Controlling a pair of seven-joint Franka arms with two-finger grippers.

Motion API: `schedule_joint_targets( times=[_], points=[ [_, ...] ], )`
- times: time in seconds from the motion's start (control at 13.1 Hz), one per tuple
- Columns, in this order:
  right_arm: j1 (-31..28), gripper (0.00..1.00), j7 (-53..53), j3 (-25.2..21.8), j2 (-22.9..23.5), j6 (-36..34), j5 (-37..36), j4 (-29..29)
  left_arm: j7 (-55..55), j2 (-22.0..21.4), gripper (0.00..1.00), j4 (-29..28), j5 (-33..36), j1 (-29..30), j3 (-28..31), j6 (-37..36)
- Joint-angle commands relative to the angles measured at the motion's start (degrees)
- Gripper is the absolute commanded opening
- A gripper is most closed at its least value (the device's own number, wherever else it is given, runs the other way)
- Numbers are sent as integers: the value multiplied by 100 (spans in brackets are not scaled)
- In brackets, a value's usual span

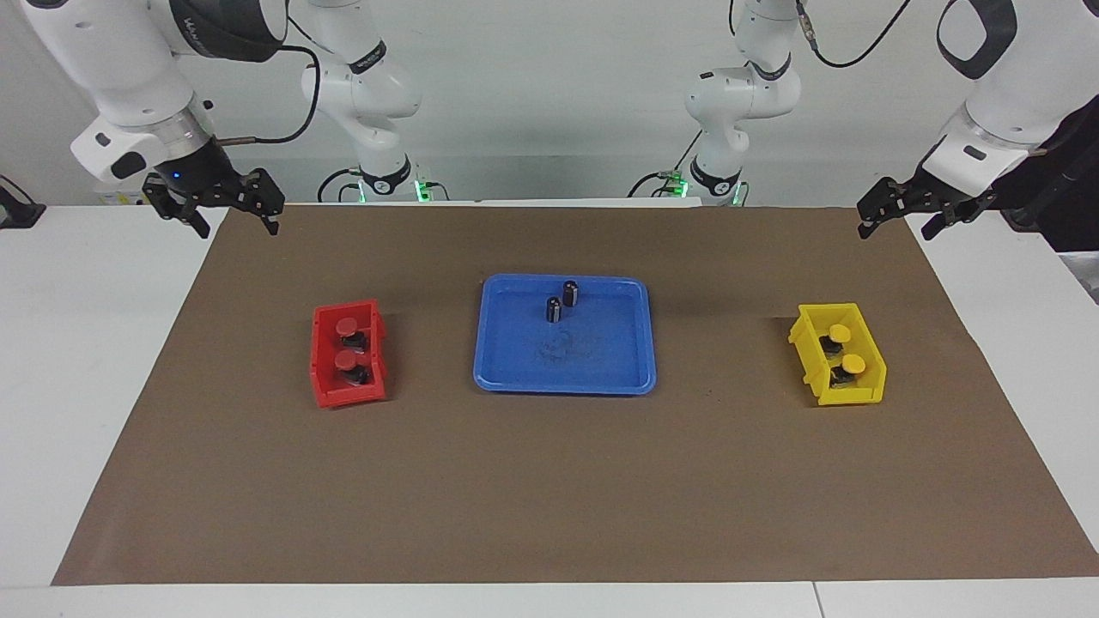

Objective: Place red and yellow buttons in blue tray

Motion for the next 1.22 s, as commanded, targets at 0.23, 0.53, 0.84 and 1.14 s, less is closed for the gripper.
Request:
schedule_joint_targets(
  times=[0.23,0.53,0.84,1.14],
  points=[
    [385,99,560,53,552,2236,103,-1243,-32,-164,100,-167,-55,24,5,-23],
    [473,84,525,53,623,2943,191,-1816,-40,-164,100,-167,-55,24,14,-23],
    [438,76,516,53,632,3445,244,-2168,-31,-164,100,-176,-55,24,5,-23],
    [429,72,507,53,851,3831,235,-2283,-32,-164,100,-167,-55,24,5,-23]
  ],
)
